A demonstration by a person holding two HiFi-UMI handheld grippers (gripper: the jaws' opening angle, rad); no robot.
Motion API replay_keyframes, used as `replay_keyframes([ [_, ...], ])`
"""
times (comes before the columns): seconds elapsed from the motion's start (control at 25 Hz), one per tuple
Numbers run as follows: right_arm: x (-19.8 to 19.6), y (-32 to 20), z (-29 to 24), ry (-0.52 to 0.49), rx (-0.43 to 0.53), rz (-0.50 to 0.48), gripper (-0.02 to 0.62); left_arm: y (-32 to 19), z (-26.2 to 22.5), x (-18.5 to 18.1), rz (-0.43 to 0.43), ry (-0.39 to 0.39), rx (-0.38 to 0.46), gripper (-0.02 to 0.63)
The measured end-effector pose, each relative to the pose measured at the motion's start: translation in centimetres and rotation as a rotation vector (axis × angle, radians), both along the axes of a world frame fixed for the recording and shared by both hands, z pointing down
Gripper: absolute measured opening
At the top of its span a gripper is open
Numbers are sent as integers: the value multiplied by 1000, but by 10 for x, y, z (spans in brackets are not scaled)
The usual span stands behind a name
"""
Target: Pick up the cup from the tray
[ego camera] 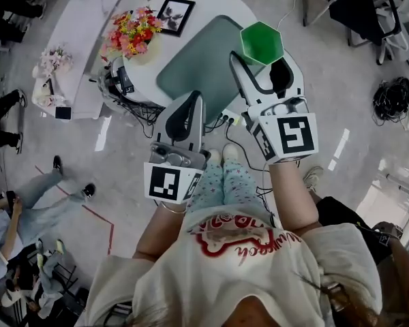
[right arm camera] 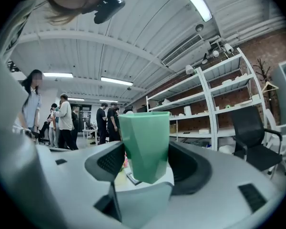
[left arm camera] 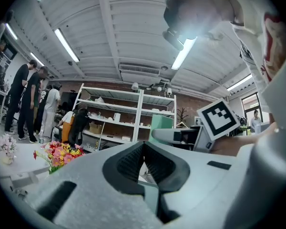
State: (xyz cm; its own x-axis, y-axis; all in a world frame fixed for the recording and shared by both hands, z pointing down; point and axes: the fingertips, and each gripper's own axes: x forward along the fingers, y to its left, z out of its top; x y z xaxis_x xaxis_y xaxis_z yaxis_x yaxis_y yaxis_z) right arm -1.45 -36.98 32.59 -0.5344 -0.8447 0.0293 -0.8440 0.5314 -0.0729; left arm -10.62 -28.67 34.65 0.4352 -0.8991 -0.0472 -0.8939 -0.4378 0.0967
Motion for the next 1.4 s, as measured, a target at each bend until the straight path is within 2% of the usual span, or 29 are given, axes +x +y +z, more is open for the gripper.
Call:
replay_keyframes([
  [0.2, 14, 30, -13, 2, -21, -5, 293, 2, -18, 4, 5, -3, 28, 12],
  [0.52, 29, 52, -30, 10, 0, -29, 293, 13, -38, 23, 15, -23, 63, 13],
  [0.92, 33, 77, -34, 1, 30, -97, 293, 37, -48, 30, -49, -33, 107, 14],
  [1.2, 35, 110, -42, 7, 52, -105, 293, 68, -55, 25, -62, -38, 129, 12],
  [1.4, 31, 157, -50, 6, 72, -107, 293, 111, -59, 19, -57, -50, 144, 13],
])
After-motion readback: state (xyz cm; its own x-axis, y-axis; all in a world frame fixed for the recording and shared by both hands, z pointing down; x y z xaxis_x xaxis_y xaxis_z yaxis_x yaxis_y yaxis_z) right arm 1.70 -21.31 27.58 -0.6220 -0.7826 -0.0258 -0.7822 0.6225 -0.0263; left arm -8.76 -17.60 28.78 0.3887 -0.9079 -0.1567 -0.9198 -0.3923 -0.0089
